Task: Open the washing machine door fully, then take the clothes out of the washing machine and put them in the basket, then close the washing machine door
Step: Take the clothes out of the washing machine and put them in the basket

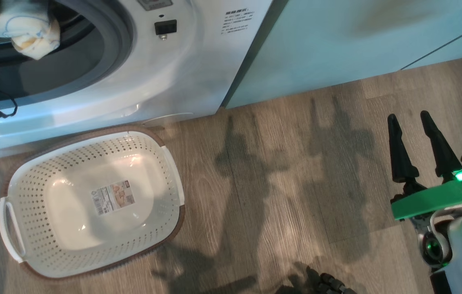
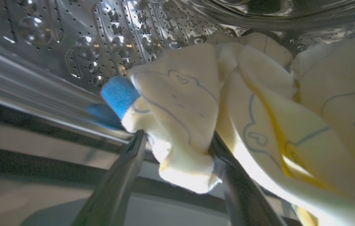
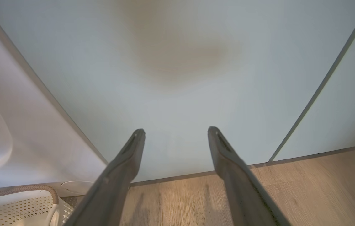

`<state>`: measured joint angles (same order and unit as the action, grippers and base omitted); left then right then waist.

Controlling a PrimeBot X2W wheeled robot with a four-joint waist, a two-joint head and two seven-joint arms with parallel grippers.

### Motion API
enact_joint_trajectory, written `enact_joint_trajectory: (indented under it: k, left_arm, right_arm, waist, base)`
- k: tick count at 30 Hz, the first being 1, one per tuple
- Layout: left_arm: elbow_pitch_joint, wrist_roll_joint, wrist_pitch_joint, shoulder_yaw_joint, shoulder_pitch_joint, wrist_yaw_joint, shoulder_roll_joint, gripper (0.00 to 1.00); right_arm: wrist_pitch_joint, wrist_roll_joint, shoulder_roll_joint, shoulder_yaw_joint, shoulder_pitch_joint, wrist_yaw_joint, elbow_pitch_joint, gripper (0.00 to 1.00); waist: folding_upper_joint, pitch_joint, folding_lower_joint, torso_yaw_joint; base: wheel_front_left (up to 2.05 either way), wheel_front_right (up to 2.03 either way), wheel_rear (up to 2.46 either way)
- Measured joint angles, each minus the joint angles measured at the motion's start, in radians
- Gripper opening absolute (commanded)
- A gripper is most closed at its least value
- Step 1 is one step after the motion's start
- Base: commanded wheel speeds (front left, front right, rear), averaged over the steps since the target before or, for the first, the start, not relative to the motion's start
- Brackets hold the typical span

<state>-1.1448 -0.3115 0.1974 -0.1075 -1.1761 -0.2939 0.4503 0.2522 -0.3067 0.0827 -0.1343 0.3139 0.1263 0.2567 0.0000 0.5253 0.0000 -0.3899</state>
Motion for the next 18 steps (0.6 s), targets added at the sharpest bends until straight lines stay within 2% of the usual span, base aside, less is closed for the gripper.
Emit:
enact_joint_trajectory:
  k: [1,4,10,18]
  left_arm:
    - [-0.005,-0.003,-0.005,0.0,-0.005,0.0,0.001,1.0]
    - [-0.023,-0.007,-0.021,0.0,-0.018,0.009,0.001,0.0]
    - [-0.063,-0.028,-0.065,0.0,-0.018,0.06,-0.009,0.0]
    - [-0.088,-0.098,-0.2,0.029,0.006,0.131,-0.056,0.0]
  right_arm:
    - [0.0,0.0,0.0,0.0,0.0,0.0,0.0,1.0]
    - [0.0,0.0,0.0,0.0,0.0,0.0,0.0,1.0]
    - [0.0,0.0,-0.001,0.002,0.0,0.0,0.002,1.0]
    - [0.0,0.0,0.003,0.011,-0.001,0.0,0.013,1.0]
  waist:
    - [0.0,0.002,0.0,0.0]
    - [0.0,0.006,0.0,0.001]
    - [0.0,-0.006,0.0,0.009]
    - [0.0001,-0.064,0.0,0.019]
  base:
    - [0.0,0.0,0.0]
    - [0.0,0.0,0.0]
    - [0.0,0.0,0.0]
    - [0.0,0.0,0.0]
